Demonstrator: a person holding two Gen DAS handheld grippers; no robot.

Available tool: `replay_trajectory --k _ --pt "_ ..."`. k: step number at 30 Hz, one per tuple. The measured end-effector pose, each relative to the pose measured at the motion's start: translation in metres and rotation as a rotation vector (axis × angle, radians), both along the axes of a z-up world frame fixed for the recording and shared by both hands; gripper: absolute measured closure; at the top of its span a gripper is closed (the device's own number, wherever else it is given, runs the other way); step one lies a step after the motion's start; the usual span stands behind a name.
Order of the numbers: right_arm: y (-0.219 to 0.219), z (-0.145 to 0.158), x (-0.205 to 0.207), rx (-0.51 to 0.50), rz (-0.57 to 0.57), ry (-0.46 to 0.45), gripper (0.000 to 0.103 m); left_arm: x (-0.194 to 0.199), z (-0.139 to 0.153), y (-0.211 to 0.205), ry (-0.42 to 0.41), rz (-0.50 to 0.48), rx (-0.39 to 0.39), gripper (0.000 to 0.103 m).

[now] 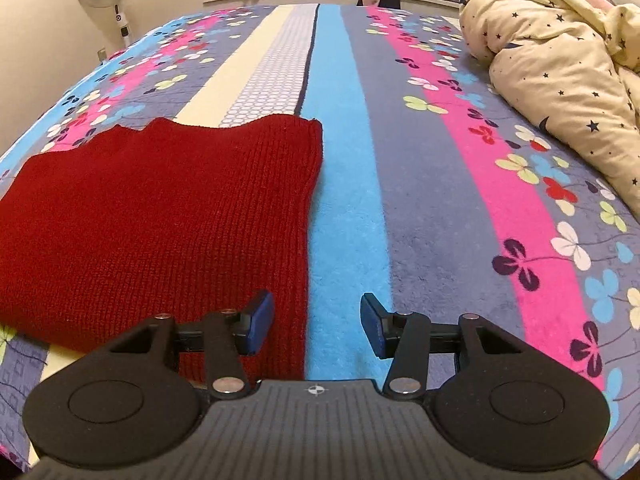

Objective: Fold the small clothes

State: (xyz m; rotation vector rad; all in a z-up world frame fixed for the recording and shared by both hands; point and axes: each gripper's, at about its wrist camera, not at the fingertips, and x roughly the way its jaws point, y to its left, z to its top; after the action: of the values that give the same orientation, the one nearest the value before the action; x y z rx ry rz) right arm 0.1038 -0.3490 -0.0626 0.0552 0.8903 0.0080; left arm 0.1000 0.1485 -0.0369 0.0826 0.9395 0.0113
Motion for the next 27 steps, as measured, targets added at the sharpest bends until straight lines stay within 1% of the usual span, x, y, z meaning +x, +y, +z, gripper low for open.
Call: replay_trajectory --k 6,9,11,14,18,20,22,24,26,27 --pt "0.003 0.0 -0.007 -0.011 0.018 -0.002 0.053 -0.006 -0.003 -0.001 0.001 0.026 0.002 0.048" --pt "0.002 0.001 -0.009 -0.015 0.02 -0.004 0.053 -0.011 0.001 0.001 -0.026 0.063 0.005 0.048" --pt "0.001 0.001 -0.009 -0.016 0.018 -0.005 0.053 -0.014 0.007 0.01 -0.044 0.115 -0.039 0.049" --pt "0.0 0.002 -0.009 -0.012 0.011 -0.007 0.053 -0.019 0.012 0.026 -0.047 0.194 -0.16 0.053" --pt "0.001 0.002 -0.008 -0.009 0.013 -0.008 0.053 -0.024 0.009 0.039 0.002 0.249 -0.304 0.053" --pt "0.004 0.002 -0.007 -0.013 0.024 -0.009 0.053 -0.026 0.004 0.04 0.034 0.267 -0.354 0.053" --pt "0.008 0.003 -0.006 -0.014 0.04 -0.014 0.053 -0.027 -0.002 0.039 0.064 0.282 -0.384 0.053" --pt "0.012 0.003 -0.004 -0.018 0.055 -0.013 0.053 -0.027 -0.007 0.037 0.09 0.294 -0.397 0.053" --pt "0.015 0.001 -0.001 -0.032 0.069 -0.003 0.053 -0.026 -0.015 0.037 0.116 0.321 -0.416 0.052" --pt "0.017 -0.002 0.001 -0.046 0.075 0.01 0.053 -0.025 -0.017 0.038 0.122 0.339 -0.437 0.052"
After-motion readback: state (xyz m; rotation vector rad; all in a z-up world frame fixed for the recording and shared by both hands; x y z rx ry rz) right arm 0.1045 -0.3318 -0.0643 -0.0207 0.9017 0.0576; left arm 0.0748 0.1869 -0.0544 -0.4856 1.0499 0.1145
